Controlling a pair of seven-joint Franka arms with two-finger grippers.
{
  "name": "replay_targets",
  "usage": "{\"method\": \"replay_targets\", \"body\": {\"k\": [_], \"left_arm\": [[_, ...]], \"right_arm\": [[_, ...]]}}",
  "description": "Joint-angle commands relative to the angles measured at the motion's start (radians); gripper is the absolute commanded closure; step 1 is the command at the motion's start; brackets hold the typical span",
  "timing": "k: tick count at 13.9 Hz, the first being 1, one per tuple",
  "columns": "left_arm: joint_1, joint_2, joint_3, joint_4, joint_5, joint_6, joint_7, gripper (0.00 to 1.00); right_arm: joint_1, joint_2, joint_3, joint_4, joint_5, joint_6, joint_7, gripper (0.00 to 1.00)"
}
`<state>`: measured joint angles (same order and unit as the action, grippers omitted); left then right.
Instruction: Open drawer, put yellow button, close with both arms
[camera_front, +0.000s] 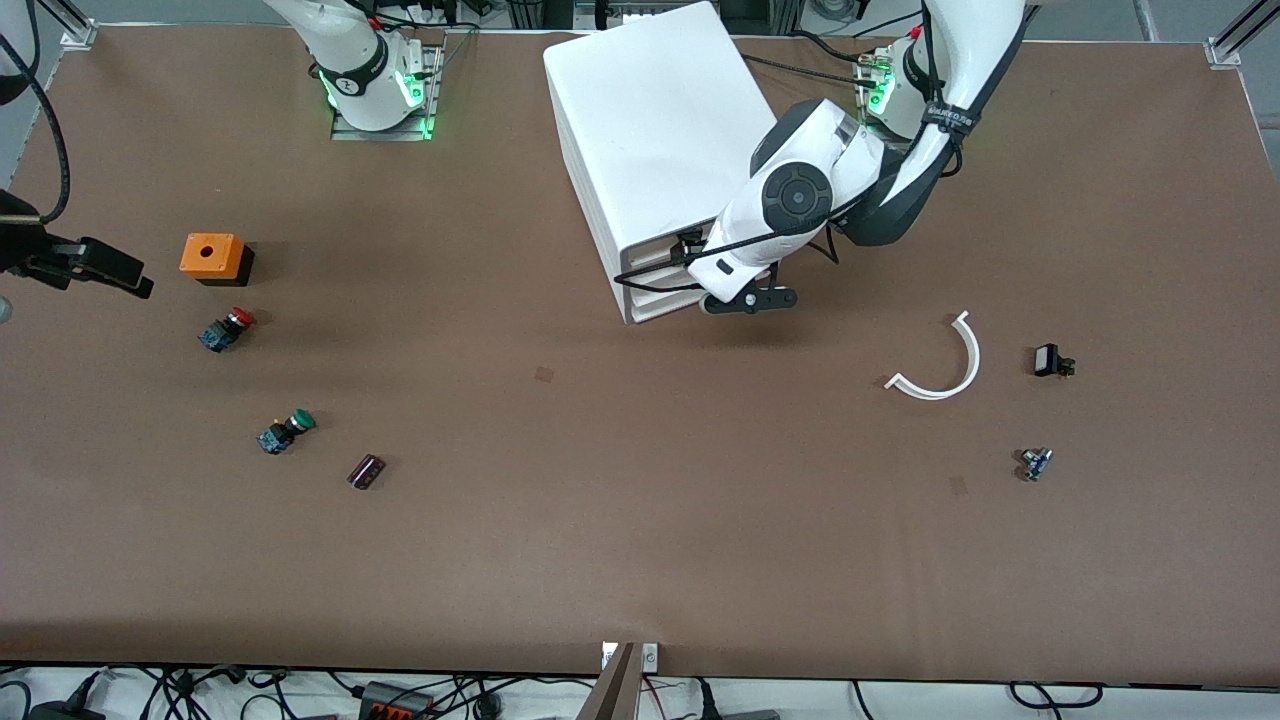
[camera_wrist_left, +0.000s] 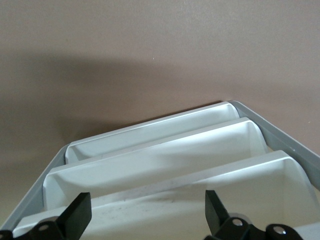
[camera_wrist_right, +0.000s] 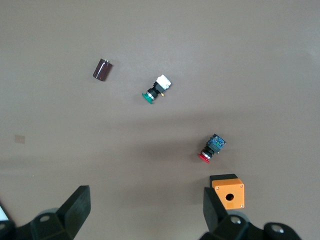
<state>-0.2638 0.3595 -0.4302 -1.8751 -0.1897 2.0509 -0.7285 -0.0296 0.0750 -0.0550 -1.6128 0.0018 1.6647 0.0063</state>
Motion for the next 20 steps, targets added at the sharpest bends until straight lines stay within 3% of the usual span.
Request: {"method": "replay_targets", "body": {"k": [1,4,6,8,11,13,18,20], "left_arm": [[0.012,-0.040,-0.010,-0.035,-0.028,-0.009,-0.002,0.00],[0.055,-0.037,0.005,0.031,0.002,-0.012,0.012,0.00],[0.138,-0.036,0.001,0.104,0.147,-0.017,0.026,0.00],[0.205,-0.037,0.004,0.177,0.272,-0.101,0.093,0.00],[0.291,-0.028,0.010,0.373,0.322,-0.265,0.317,0.00],[0.346,-0.033,0.019,0.442,0.381,-0.377,0.437,0.00],[0.477,-0.042,0.019,0.621,0.345,-0.662,0.654,0.00],[0.459,-0.111,0.117,0.562,0.282,-0.647,0.809,0.00]], "right_arm": [[-0.015,-0.035,0.015,-0.049,-0.009,0.013,-0.046,0.00],[-0.015,-0.035,0.014,-0.042,-0.008,0.010,-0.031,0.00],[-0.015,-0.035,0.014,-0.042,-0.011,0.009,-0.043,0.00],[-0.015,-0.041,0.014,-0.042,-0.016,0.009,-0.043,0.00],[-0.016,-0.058,0.014,-0.056,-0.019,0.001,-0.045,0.00],[-0.016,-0.061,0.014,-0.058,-0.019,0.001,-0.045,0.00],[-0.016,-0.072,0.014,-0.078,-0.019,0.004,-0.042,0.00],[-0.016,-0.072,0.014,-0.079,-0.019,0.001,-0.042,0.00]]}}
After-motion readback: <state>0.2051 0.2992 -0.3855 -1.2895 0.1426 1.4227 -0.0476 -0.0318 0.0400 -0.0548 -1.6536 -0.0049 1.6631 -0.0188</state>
